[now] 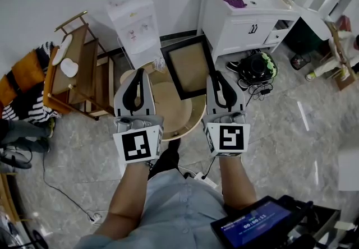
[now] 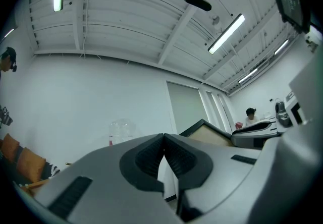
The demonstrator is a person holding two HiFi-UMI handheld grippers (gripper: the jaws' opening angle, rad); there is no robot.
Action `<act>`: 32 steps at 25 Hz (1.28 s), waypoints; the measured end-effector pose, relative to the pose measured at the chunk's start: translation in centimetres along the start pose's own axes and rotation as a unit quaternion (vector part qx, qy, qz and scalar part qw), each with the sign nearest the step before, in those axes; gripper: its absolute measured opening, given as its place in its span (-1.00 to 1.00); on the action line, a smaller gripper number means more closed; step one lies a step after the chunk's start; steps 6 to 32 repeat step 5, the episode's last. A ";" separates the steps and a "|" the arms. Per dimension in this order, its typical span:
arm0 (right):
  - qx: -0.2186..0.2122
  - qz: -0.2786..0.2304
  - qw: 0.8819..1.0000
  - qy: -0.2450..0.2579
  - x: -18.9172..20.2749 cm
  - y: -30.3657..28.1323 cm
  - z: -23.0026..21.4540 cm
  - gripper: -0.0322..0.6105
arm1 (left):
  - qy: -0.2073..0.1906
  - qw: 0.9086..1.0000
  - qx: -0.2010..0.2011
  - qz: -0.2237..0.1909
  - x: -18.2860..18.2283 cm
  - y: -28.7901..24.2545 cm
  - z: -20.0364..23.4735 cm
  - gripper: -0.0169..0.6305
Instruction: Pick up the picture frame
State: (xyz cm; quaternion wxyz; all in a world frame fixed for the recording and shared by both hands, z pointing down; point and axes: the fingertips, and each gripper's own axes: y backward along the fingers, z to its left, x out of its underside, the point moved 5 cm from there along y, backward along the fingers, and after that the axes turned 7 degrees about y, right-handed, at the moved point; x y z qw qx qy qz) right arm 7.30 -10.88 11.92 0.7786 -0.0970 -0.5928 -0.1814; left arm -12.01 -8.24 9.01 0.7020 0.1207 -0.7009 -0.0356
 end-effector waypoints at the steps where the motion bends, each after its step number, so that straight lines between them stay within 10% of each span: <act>1: 0.000 0.000 1.000 0.000 0.0 0.0 0.0 -0.66 | 0.000 1.000 0.001 -0.001 0.0 0.0 0.0 -0.91; 32: 0.001 0.001 1.000 0.002 0.2 0.1 0.2 -0.66 | 0.001 1.000 0.002 -0.002 0.3 0.3 0.1 -0.91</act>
